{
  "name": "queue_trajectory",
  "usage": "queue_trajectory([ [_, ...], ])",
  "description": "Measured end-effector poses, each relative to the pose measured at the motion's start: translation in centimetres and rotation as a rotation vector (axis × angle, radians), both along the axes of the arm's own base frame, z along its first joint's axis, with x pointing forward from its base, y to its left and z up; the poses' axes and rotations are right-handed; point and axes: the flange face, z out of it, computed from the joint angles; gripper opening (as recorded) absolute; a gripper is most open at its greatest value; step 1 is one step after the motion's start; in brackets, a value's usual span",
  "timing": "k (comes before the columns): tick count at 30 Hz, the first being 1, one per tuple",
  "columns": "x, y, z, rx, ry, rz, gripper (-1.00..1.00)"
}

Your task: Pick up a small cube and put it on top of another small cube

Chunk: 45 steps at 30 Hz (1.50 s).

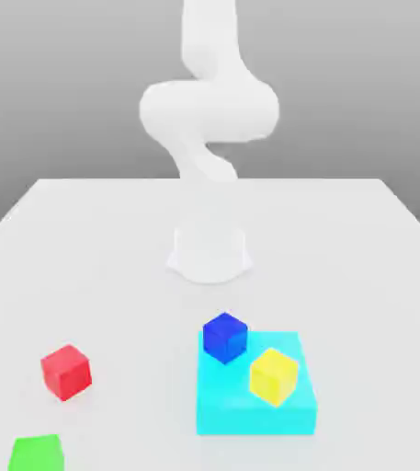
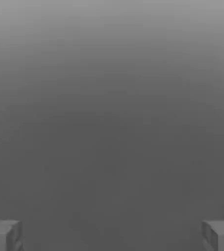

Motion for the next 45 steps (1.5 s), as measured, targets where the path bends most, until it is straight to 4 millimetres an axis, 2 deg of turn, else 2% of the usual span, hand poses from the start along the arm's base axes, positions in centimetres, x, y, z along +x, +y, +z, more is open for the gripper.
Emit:
queue_trajectory([
  [2,2.4,-2.1,-4.3,0.008,0.068,-0.064,0.0],
  [5,4.8,-5.3,-10.7,0.026,0.164,-0.154,0.0],
  [7,5.6,-7.6,-15.1,0.042,0.226,-0.213,0.0],
  [10,5.9,-10.9,-21.6,0.074,0.318,-0.299,0.0],
  [15,3.9,-15.7,-32.5,0.145,0.468,-0.439,0.0],
  [19,0.0,-19.0,-40.6,0.222,0.581,-0.561,0.0],
  [22,-2.9,-19.7,-45.9,0.278,0.654,-0.622,0.0],
  [27,-3.4,-19.7,-51.6,0.289,0.672,-0.633,0.0],
  [28,-3.5,-19.6,-52.7,0.288,0.673,-0.633,-1.0],
  [35,-3.5,-19.6,-52.9,0.289,0.673,-0.634,-1.0],
  [41,-3.5,-19.4,-47.4,0.289,0.672,-0.633,-1.0],
  [42,-3.1,-18.4,-46.5,0.289,0.673,-0.63,-1.0],
  [45,-1.8,-13.6,-43.9,0.282,0.675,-0.606,-1.0],
])
